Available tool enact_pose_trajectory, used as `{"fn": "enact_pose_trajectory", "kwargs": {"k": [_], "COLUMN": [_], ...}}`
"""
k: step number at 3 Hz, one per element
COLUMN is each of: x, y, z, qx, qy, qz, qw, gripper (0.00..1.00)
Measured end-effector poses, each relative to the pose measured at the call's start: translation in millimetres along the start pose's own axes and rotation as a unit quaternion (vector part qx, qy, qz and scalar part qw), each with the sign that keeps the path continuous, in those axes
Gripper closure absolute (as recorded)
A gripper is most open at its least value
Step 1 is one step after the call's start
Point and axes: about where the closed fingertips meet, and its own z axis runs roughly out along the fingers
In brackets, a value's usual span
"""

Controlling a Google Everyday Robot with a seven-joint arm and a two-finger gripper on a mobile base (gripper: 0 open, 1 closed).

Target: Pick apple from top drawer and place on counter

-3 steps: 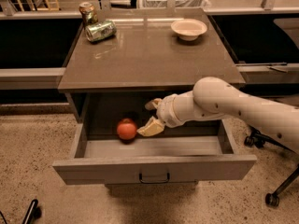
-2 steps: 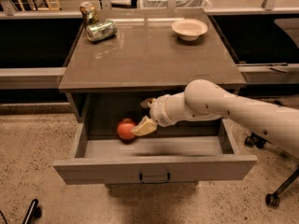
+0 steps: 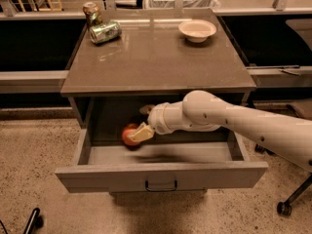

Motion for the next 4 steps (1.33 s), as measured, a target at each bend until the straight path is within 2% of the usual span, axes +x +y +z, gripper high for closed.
{"fn": "enact_pose_trajectory", "kwargs": {"k": [1,2,3,4], "x": [2,2,0,7], "y": [7,14,23,31], "z": [12,20,35,46], "qx": [-0.005,-0.021,-0.059,-0.097], "qy": [0.001,0.005,0.022,0.040], "qz": [-0.004,-0.010,-0.030,-0.021], "qw": [1.0000,0.9997,0.9976,0.9942], "gripper": [0.30,0.31,0.30,0.31]}}
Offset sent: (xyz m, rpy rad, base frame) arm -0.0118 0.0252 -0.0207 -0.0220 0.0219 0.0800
